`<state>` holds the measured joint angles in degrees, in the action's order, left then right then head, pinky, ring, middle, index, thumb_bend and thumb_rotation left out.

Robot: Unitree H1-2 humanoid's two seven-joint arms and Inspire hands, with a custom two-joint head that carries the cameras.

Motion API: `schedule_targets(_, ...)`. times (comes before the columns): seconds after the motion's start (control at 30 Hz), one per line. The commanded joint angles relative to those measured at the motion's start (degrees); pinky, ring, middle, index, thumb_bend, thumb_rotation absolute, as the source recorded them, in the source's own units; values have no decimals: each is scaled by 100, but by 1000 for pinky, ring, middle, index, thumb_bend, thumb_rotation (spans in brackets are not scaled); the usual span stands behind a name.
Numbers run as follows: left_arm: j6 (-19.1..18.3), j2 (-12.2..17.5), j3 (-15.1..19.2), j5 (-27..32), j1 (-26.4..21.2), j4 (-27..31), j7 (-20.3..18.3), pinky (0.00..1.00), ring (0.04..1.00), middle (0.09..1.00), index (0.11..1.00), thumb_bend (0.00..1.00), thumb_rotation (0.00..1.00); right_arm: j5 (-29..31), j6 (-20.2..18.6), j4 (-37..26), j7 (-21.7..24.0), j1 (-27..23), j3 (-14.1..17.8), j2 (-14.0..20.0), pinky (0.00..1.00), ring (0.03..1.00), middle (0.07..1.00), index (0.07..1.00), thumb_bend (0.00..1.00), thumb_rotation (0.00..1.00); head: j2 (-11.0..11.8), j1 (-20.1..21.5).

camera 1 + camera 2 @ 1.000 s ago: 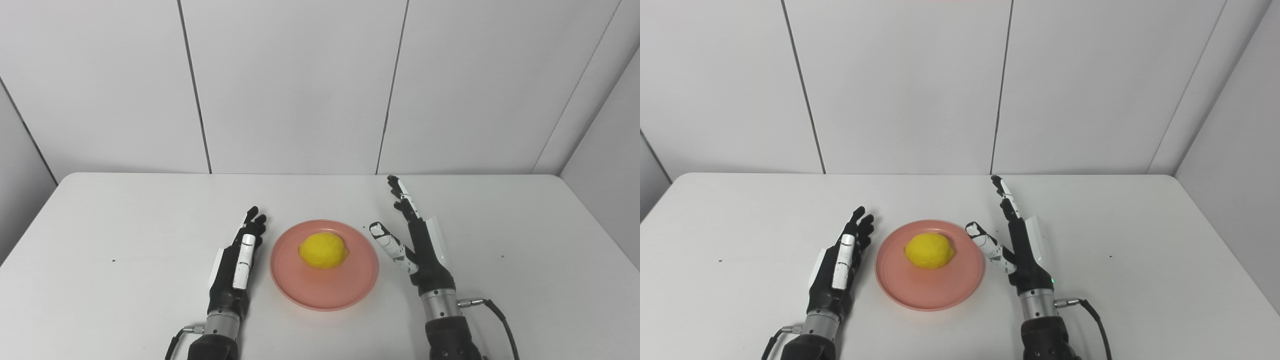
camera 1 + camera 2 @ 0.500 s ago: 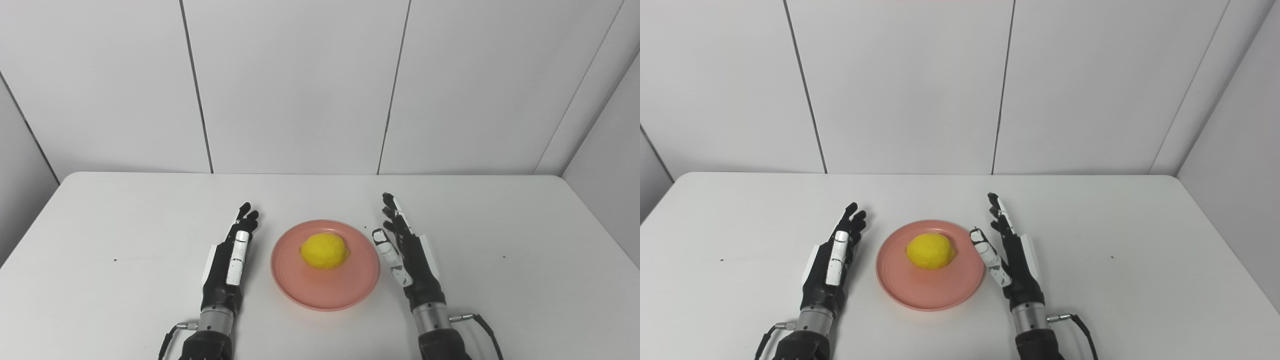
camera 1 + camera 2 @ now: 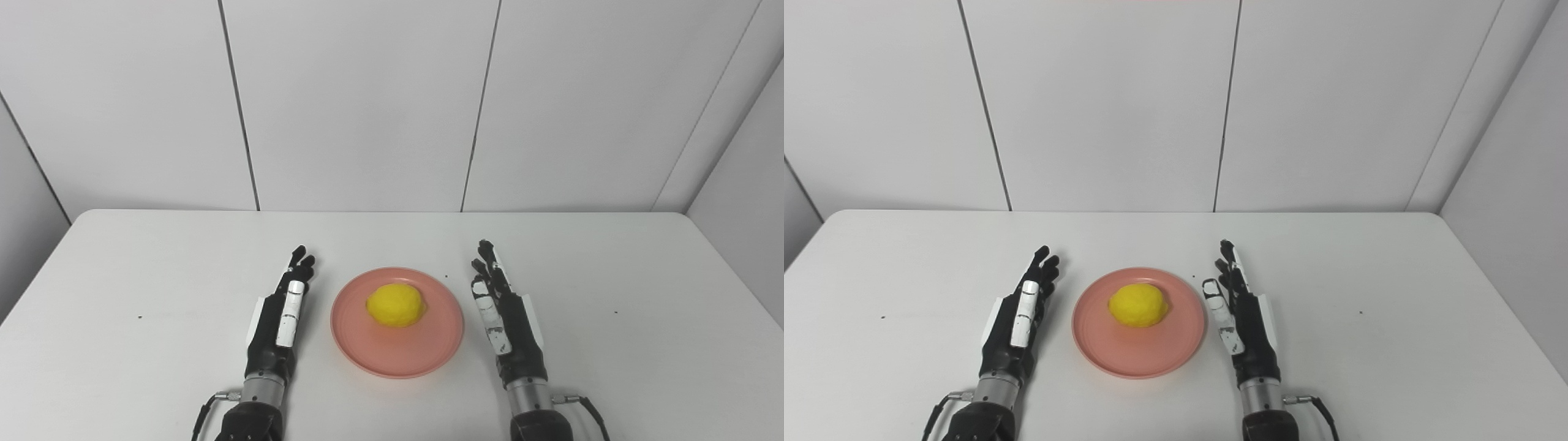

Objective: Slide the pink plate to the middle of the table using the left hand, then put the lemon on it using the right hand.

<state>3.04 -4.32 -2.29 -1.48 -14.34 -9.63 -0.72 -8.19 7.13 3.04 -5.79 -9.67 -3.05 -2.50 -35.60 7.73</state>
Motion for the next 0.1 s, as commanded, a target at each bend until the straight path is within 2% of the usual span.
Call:
schedule_targets(0.0, 58, 24, -39, 68, -188, 187, -76, 1000, 969, 955, 950, 682, 1000, 12, 24, -153, -120, -73, 68, -90, 995, 964, 979, 971, 734, 1000, 1, 3)
schedule_targets(0.07, 52, 21, -38, 91, -183, 192, -111, 1000, 968, 956, 952, 686, 1000, 8, 66, -112, -173, -77, 115, -136, 1000, 973, 980, 974, 742, 996, -3, 11)
